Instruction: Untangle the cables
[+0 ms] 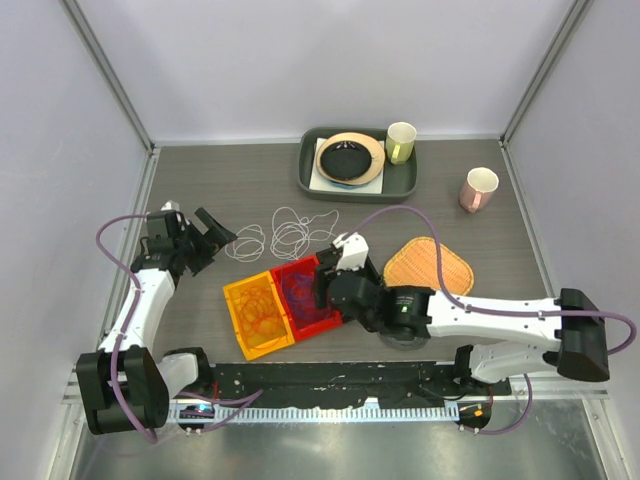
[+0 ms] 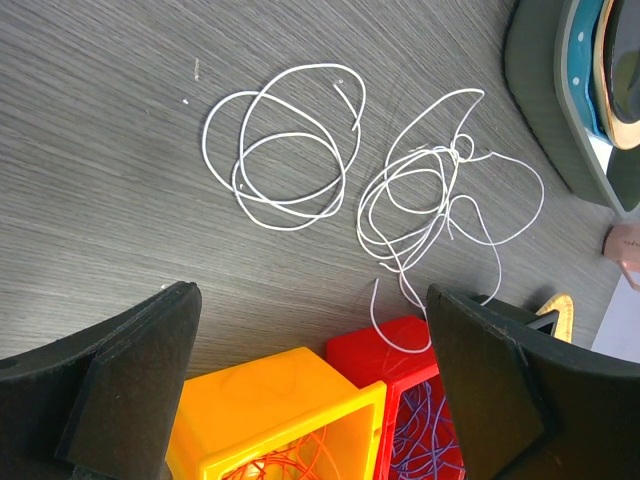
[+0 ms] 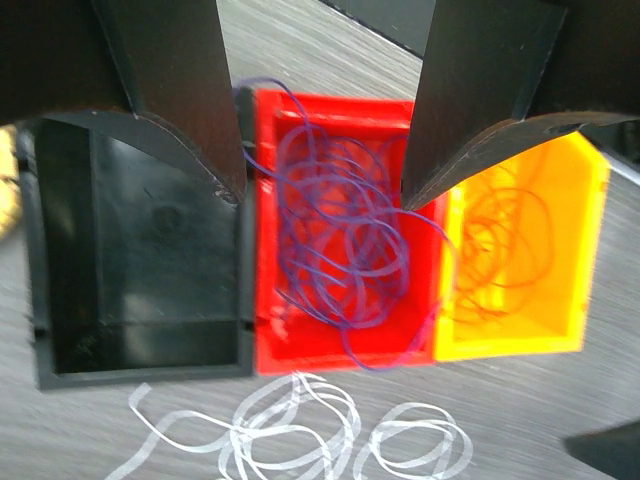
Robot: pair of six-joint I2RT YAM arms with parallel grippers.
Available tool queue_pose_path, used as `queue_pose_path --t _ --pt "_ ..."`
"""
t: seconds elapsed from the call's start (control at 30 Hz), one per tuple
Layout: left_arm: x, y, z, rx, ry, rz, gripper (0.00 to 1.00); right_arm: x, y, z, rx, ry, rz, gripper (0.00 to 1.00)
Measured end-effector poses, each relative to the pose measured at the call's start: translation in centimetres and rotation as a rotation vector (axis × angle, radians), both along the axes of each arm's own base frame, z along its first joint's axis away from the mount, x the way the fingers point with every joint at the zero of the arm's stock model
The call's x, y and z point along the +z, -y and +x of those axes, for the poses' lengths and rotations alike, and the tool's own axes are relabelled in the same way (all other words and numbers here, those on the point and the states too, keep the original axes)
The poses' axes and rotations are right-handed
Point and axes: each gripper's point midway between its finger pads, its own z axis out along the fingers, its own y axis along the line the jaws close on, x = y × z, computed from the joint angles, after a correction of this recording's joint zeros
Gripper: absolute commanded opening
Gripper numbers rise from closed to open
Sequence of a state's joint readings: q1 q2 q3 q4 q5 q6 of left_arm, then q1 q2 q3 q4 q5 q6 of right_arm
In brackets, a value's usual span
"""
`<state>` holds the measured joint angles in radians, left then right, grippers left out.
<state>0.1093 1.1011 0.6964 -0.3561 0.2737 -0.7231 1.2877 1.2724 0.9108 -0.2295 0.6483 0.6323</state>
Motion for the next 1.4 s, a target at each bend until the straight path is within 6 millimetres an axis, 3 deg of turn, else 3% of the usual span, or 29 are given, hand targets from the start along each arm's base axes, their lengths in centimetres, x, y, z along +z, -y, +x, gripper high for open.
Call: queue_pose_path --t 0.2,0.37,0.67,0.83,0.93,0.97,1.27,1.4 --pt "-0.1 0.1 -0.1 -0.005 -0.003 -0.003 1.0 -3.2 4.8 -1.1 -0.062 -0.063 -0.068 0.6" --pt "-0.4 0.2 -0.2 -0.006 -0.008 -0.005 1.0 -4.9 6.3 -2.0 -0.073 -0.111 -0.078 0.54" --pt "-0.3 0.2 -0.2 -0.008 -0.001 -0.005 1.0 -6.7 5.5 -2.3 -0.068 -0.169 -0.084 0.44" --pt "0.0 0.2 -0.2 -0.007 0.007 -0.004 1.0 -7.9 5.5 -2.4 -0.072 -0.201 -0.093 0.33" --pt "0.0 0.2 -0.2 -0.008 0.007 -0.004 1.0 -8.0 5.3 -2.3 -0.072 -0.208 -0.087 0.14" --pt "0.0 0.2 -0.2 -0.008 0.007 -0.004 1.0 -8.0 5.3 -2.3 -0.071 -0.209 -0.085 0.02" --pt "0.0 0.2 -0.2 -0.008 0.008 -0.004 1.0 -7.3 4.6 -2.4 -0.024 -0.197 -0.07 0.01" --pt "0.0 0.3 -0.2 -0.01 0.008 -0.006 1.0 -6.6 3.1 -2.5 0.055 -0.171 -0.049 0.01"
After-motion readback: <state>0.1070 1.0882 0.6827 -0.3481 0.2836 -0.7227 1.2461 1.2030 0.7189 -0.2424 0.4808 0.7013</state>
